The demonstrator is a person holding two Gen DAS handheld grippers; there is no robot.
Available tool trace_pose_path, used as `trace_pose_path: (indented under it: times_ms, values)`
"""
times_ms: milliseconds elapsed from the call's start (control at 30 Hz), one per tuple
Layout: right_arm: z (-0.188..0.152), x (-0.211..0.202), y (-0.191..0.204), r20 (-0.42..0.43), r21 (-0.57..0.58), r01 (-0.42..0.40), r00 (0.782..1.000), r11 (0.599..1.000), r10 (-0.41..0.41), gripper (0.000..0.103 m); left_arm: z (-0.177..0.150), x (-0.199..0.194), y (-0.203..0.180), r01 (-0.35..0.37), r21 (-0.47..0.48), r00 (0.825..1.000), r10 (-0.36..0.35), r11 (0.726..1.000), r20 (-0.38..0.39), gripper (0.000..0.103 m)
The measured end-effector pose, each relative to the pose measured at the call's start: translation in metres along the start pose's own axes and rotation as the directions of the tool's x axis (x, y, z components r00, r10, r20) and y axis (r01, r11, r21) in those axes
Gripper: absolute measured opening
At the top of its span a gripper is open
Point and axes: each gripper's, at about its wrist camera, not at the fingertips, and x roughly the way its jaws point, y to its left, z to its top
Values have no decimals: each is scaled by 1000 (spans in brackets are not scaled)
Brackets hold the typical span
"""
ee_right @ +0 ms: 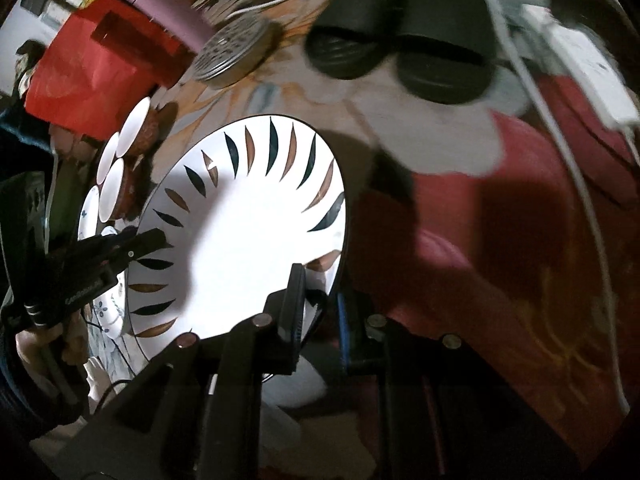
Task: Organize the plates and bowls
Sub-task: 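Carry the leaf-rim plate beside the slippers and open the left tool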
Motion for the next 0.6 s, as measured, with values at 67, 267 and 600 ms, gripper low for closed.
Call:
trace_pose_path:
  times_ms: [67,267,600]
  values:
    - [-11,-10,-18,7,30,13,1000,999,-13,15,0,8,-22,18,31,1000,-18,999,-7,18]
    - [-37,-22,-68,1,129,74,997,989,-75,15,-10,34,-85,60,124,997,-54,991,-49,18]
    - [-54,-8,-98,-51,196,104,994,975,-96,16,-26,59,-108,60,158,991,-40,986,-124,17]
